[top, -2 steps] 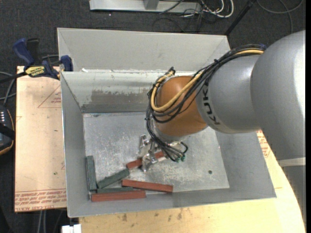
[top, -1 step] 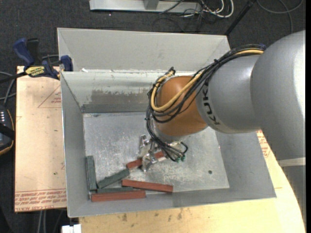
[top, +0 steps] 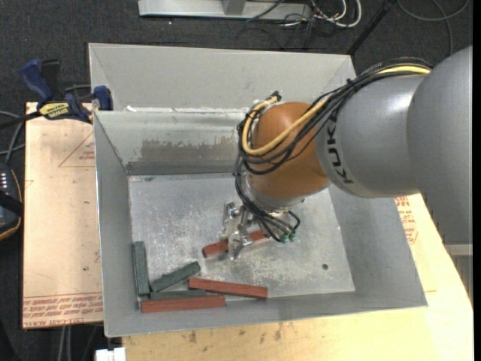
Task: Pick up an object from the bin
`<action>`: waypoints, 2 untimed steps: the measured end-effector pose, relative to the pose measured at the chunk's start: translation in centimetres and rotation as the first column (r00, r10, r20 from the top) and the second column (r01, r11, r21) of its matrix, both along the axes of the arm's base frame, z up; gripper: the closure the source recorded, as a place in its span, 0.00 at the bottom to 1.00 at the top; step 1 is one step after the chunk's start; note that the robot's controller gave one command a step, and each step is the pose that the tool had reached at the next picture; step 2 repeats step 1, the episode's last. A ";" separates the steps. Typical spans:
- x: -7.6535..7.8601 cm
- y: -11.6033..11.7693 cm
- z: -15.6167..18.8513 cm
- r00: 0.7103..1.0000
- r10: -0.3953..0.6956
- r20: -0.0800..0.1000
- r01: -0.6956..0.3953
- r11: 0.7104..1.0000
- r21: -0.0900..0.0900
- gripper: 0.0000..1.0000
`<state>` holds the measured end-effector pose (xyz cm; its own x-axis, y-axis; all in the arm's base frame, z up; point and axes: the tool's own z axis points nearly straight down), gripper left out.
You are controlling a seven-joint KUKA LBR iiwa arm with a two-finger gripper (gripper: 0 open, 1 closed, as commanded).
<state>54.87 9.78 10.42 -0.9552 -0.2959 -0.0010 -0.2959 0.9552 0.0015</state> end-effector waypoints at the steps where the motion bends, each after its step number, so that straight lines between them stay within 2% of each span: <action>1: 0.8 1.5 11.1 1.000 -0.027 0.002 0.027 1.000 0.000 1.00; 2: 0.8 1.5 11.1 1.000 -0.027 0.002 0.027 1.000 0.000 1.00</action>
Offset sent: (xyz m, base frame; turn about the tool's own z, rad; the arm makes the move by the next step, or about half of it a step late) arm 0.0000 0.0000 0.0000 0.0000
